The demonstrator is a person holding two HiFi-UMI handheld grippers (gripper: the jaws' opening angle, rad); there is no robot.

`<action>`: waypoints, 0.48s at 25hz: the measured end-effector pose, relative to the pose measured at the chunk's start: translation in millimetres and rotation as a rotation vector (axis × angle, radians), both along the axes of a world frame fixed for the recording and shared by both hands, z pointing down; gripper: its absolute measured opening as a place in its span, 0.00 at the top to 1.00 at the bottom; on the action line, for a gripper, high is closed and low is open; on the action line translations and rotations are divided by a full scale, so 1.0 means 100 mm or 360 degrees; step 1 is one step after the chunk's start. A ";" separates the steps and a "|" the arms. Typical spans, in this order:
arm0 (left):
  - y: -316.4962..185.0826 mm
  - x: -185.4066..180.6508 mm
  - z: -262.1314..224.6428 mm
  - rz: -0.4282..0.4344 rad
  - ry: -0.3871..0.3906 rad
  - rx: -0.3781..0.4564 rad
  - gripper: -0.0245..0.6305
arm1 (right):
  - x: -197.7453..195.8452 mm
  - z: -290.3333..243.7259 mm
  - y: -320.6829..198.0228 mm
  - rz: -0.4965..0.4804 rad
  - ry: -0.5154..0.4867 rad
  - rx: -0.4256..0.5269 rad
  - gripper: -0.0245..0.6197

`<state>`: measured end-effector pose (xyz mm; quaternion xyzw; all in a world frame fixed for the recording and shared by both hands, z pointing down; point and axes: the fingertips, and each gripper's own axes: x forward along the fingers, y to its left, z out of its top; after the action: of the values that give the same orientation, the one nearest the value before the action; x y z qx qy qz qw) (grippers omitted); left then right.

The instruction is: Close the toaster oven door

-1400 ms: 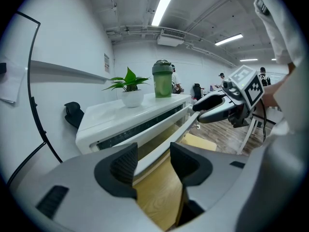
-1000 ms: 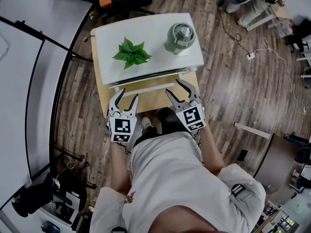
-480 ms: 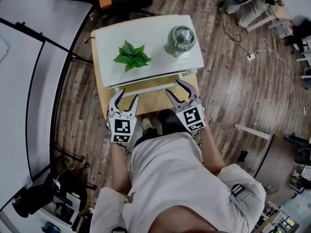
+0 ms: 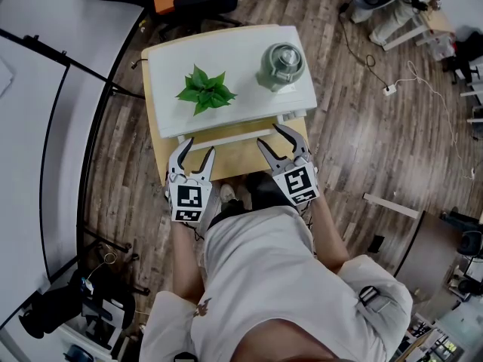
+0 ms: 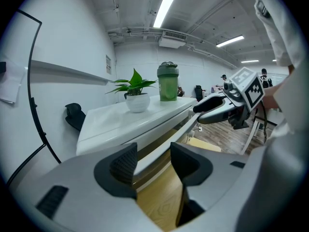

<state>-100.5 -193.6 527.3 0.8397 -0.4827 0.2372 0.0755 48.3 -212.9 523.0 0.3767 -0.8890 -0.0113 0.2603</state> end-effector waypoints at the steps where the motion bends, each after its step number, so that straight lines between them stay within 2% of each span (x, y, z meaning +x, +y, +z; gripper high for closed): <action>1: -0.01 0.00 0.00 0.0000 0.0001 0.0000 0.64 | 0.00 0.00 -0.01 -0.0001 0.0001 0.0001 0.63; 12: -0.02 0.00 0.02 -0.0012 0.0011 0.0001 0.63 | 0.00 0.01 -0.03 0.0002 -0.0012 0.0001 0.64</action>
<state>-100.7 -195.5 528.9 0.8387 -0.4858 0.2337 0.0778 48.4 -215.7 524.4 0.3773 -0.8897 -0.0100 0.2568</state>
